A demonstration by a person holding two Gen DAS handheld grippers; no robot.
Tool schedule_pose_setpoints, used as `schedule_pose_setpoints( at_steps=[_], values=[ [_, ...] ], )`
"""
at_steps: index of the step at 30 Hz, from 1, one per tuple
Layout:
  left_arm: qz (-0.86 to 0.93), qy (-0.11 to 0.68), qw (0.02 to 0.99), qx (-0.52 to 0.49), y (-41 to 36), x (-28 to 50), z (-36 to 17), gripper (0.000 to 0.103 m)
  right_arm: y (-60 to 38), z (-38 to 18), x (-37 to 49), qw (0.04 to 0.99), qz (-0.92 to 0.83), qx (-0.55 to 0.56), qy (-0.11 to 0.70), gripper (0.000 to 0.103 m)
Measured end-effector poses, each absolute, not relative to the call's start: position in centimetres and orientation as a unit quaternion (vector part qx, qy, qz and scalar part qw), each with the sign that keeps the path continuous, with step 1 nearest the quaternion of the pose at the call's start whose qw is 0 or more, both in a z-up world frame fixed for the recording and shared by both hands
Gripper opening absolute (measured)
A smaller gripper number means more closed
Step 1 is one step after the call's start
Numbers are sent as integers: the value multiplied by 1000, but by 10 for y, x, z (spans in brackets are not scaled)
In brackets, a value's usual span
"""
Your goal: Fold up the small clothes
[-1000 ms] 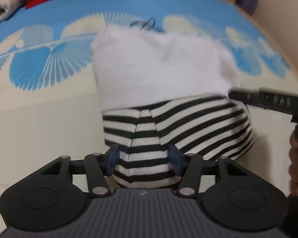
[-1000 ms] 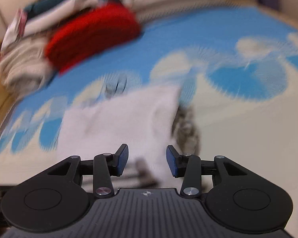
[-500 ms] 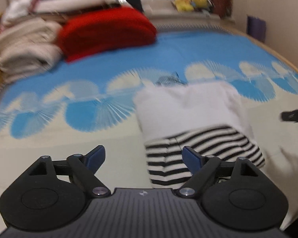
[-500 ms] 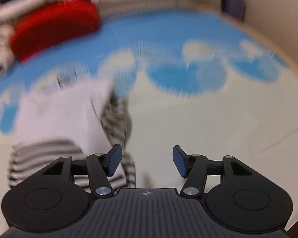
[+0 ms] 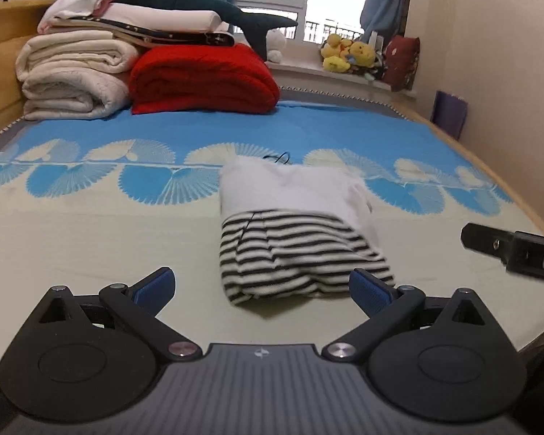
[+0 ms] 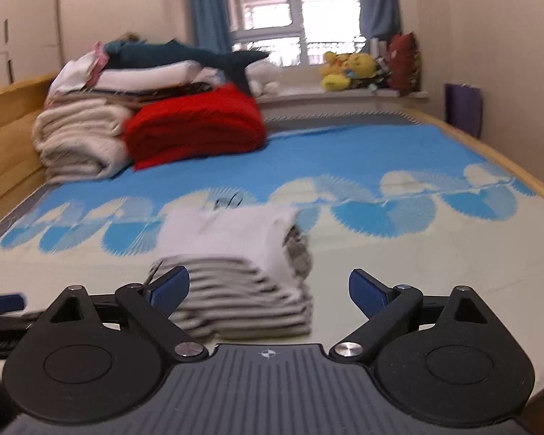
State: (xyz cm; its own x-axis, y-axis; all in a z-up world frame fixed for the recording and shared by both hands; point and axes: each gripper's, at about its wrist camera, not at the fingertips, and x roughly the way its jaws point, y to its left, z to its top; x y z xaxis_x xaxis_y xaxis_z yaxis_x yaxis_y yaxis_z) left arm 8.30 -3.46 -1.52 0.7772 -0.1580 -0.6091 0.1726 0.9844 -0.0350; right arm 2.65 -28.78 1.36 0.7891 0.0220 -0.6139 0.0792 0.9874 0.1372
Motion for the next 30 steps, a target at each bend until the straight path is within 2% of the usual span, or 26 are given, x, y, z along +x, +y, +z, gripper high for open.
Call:
schedule_pose_setpoints(
  at_steps=[4, 6, 13, 30],
  values=[
    [-90, 315, 944, 50, -48, 79, -22, 102, -264, 12, 25, 944, 4, 19, 329, 96],
    [-83, 318, 943, 49, -48, 81, -26, 102, -257, 10, 26, 944, 3, 2, 331, 99],
    [-72, 343, 937, 7, -36, 94, -32, 102, -251, 0, 37, 934, -6, 17, 356, 100],
    [-75, 340, 937, 11, -42, 96, -34, 102, -258, -6, 44, 932, -26, 27, 360, 100]
  ],
)
